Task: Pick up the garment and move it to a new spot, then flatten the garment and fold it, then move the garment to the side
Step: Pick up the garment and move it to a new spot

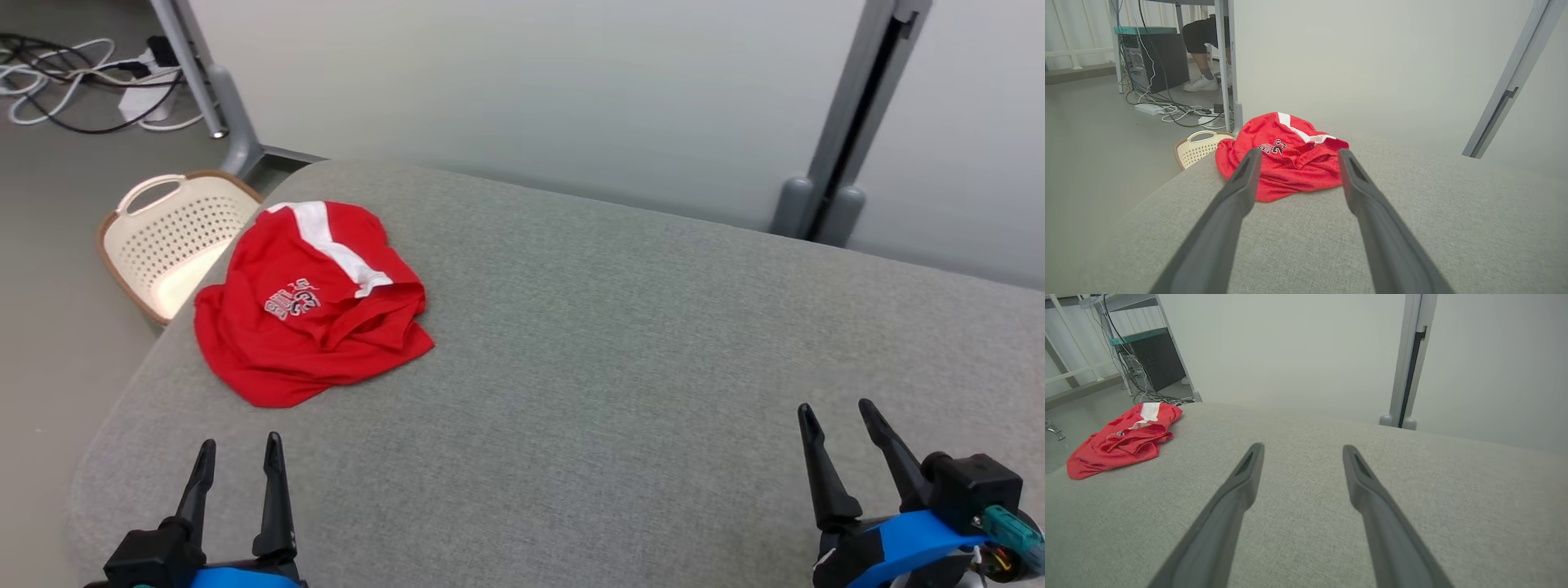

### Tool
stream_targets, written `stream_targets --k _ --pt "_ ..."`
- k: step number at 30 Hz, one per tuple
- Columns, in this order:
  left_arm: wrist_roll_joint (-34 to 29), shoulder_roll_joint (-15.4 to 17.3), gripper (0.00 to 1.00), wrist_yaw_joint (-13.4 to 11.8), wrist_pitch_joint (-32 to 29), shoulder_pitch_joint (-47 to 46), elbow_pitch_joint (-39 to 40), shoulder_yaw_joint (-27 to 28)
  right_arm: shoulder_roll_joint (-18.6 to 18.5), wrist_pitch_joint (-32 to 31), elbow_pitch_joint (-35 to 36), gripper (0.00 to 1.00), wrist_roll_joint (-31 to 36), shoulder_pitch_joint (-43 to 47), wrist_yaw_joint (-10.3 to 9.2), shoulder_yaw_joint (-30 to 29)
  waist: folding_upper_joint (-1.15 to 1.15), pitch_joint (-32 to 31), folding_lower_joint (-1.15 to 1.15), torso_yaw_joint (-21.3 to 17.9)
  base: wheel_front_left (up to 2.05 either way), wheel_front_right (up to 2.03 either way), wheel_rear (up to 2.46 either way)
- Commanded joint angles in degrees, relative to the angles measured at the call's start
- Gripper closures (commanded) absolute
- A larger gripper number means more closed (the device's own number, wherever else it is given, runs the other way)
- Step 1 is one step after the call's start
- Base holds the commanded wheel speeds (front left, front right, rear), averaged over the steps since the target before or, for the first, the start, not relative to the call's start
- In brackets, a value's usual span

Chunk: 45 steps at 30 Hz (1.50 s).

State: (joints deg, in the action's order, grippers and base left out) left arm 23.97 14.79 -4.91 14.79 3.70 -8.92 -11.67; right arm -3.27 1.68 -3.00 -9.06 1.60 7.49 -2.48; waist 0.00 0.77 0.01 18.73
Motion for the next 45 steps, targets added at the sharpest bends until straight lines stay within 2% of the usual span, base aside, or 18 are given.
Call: stream_targets --k 1,9,19,31,35,39,45 --pt "0.1 0.2 0.0 -0.1 0.0 0.7 0.1 0.1 -0.1 0.5 -0.2 0.0 -0.1 -0.3 0.01 0.2 0.0 -0.5 -0.01 2.5 0.0 0.0 0.0" --pt "0.1 0.8 0.0 -0.3 -0.5 1.4 1.1 -0.3 -0.1 0.4 -0.5 0.0 0.1 0.3 0.01 0.3 0.0 -0.9 -0.01 7.5 0.0 0.0 0.0" --pt "0.4 1.1 0.0 -1.1 -1.2 1.6 2.1 -0.4 0.0 0.6 -0.9 0.0 -0.1 -0.6 0.01 1.4 0.0 -0.5 -0.01 9.0 0.0 0.0 0.0" --pt "2.9 2.3 0.0 -0.3 -3.1 -2.1 3.8 1.2 -0.6 -0.2 0.2 0.0 0.7 -2.2 0.01 2.7 0.0 2.8 -0.01 6.3 0.0 0.0 0.0" --pt "5.0 4.2 0.0 -0.3 -5.9 -6.6 5.6 3.7 -0.9 -0.9 1.8 0.0 1.4 -3.5 0.01 3.3 0.0 6.1 -0.01 4.5 0.0 0.0 0.0" --pt "7.9 7.4 0.0 -0.7 -10.6 -12.3 7.3 7.6 -2.1 -1.8 4.2 0.0 2.2 -6.4 0.01 4.9 0.0 12.1 -0.01 2.0 0.0 0.0 0.0" --pt "13.4 10.5 0.0 -0.8 -16.6 -19.2 4.5 12.5 -3.7 -1.1 6.2 0.0 2.4 -10.5 0.01 6.9 0.0 19.3 -0.01 -1.4 0.0 0.0 0.0"
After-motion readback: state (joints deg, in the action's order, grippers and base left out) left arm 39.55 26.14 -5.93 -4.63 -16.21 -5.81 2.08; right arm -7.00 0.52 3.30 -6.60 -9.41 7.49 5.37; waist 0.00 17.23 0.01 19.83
